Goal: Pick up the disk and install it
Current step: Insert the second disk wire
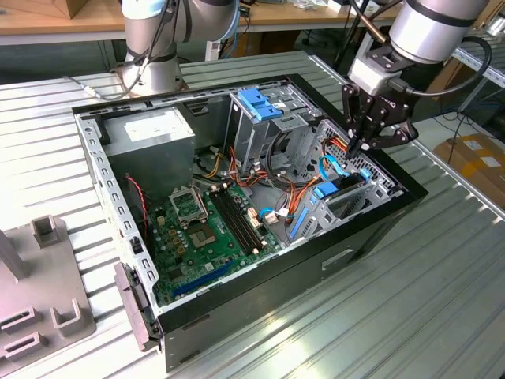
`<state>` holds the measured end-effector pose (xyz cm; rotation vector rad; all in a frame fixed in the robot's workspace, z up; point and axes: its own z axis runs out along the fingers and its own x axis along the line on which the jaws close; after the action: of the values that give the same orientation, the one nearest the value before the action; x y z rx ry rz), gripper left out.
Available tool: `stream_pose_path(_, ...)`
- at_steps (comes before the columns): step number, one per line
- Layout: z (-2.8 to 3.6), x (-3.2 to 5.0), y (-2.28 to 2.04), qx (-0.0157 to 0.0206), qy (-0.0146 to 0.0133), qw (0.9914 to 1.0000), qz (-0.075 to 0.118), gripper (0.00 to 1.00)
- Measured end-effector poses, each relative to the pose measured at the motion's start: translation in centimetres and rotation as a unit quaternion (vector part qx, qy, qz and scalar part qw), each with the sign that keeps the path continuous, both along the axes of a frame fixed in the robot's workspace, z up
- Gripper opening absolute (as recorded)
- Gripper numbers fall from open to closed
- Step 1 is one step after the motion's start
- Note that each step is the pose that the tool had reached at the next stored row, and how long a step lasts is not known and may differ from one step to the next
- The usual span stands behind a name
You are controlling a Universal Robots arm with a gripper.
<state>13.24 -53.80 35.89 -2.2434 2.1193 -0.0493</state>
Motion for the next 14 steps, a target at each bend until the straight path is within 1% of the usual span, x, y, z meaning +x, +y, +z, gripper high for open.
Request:
stream_pose_path(1,-0.01,-0.41,-0.32,0.0000,-0.0044,0.99999,0.000,0.16)
stream_pose_path(2,-0.02,-0.64,-0.83,-0.0001,-0.0084,0.99996,0.000,0.16)
stream_pose_path(3,-0.06,-0.97,-1.63,0.0000,-0.0137,0.99991,0.000,0.16)
stream_pose_path(4,-0.06,-1.22,-1.83,0.0000,-0.0150,0.99989,0.000,0.16)
stream_pose_path(7,-0.08,-1.69,-2.08,0.0000,-0.0174,0.99985,0.000,0.16)
stream_pose_path(8,-0.18,-1.70,-2.29,-0.0001,-0.0176,0.99984,-0.003,0.16)
stream_pose_path(9,-0.23,-1.70,-2.33,-0.0002,-0.0176,0.99981,-0.009,0.16)
stream_pose_path(11,-0.24,-1.71,-2.33,-0.0003,-0.0176,0.99978,-0.012,0.16)
stream_pose_path(12,-0.27,-1.71,-2.34,-0.0004,-0.0176,0.99957,-0.024,0.16)
stream_pose_path(14,-0.26,-1.71,-2.34,-0.0005,-0.0176,0.99949,-0.027,0.16)
